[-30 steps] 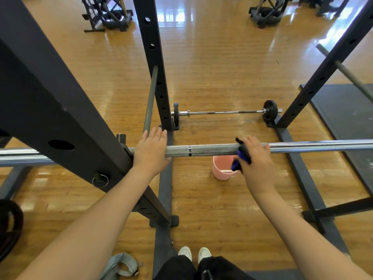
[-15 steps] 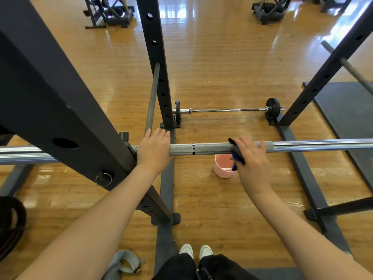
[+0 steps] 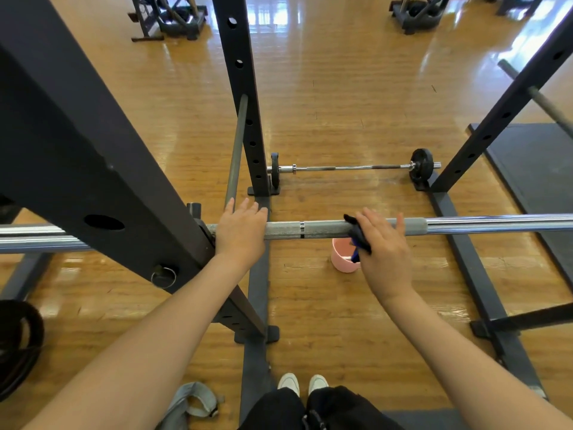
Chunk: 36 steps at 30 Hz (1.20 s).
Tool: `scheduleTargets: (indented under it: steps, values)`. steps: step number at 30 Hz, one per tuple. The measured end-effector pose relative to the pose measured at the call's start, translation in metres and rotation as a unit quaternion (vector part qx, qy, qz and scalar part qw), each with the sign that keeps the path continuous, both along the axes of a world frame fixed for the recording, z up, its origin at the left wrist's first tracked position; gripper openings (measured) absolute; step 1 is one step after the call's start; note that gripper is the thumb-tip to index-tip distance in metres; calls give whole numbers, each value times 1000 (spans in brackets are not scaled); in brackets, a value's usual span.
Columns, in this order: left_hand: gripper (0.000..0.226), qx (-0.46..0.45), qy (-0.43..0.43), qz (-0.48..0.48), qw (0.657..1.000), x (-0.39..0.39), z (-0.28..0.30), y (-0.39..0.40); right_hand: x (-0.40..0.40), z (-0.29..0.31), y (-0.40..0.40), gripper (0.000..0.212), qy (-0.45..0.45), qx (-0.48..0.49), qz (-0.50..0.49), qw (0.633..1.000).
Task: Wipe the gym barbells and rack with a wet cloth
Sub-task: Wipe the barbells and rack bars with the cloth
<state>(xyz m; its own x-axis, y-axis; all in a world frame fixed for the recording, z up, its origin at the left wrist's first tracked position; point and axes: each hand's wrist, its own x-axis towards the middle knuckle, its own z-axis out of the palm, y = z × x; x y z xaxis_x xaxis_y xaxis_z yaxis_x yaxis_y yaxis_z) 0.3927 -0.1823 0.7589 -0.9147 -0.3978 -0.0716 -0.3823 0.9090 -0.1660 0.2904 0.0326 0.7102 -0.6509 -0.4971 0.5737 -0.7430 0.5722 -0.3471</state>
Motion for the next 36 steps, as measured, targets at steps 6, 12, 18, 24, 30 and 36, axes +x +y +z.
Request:
scheduleTargets:
  steps: [6,12,18,24,30,36]
  values:
    - [50,45,-57,-17,997,-6,6,-6,15,-2,-21,57,14,44,81,996]
    - [40,62,-90,-6,994,-8,12,-9,-20,1,40,39,-33,0,-52,998]
    - [53,50,-56,-15,997,-8,5,-9,20,6,-31,59,-22,7,64,998]
    - [55,49,-42,-11,998,-5,5,-6,-5,3,9,70,-36,38,51,997]
    - [45,31,-24,-9,999,-6,2,-5,27,9,-45,61,-34,26,54,998]
    - [67,2,14,-1,1000,0,-3,-5,23,11,-46,68,-3,64,123,990]
